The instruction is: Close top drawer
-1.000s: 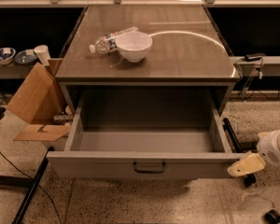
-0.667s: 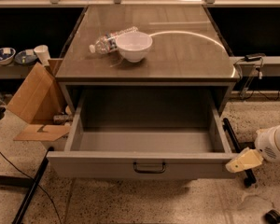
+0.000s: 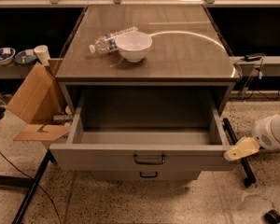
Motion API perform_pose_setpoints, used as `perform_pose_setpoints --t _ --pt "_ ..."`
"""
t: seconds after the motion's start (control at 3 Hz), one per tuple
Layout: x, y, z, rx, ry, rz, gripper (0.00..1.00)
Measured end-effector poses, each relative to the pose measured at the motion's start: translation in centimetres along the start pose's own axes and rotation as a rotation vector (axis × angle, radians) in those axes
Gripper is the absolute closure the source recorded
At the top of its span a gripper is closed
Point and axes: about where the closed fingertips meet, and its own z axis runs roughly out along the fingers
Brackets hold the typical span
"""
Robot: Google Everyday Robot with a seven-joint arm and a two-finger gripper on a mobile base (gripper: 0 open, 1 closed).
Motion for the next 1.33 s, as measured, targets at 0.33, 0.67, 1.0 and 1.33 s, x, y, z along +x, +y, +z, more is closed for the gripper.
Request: perform_pose_setpoints --t 0.33,0.67,1.0,1.33 --pt "-0.9 -1.2 0.3 0.005 -0.015 0.008 0.0" --pt "-3.7 -2.2 0.6 0.002 -0.05 -0.006 0.0" --pt "-5.9 -2.7 0.8 0.004 -0.077 -0.019 0.0" --pt "-7.3 -2.7 1.2 -0.003 -0.092 -0.024 0.0"
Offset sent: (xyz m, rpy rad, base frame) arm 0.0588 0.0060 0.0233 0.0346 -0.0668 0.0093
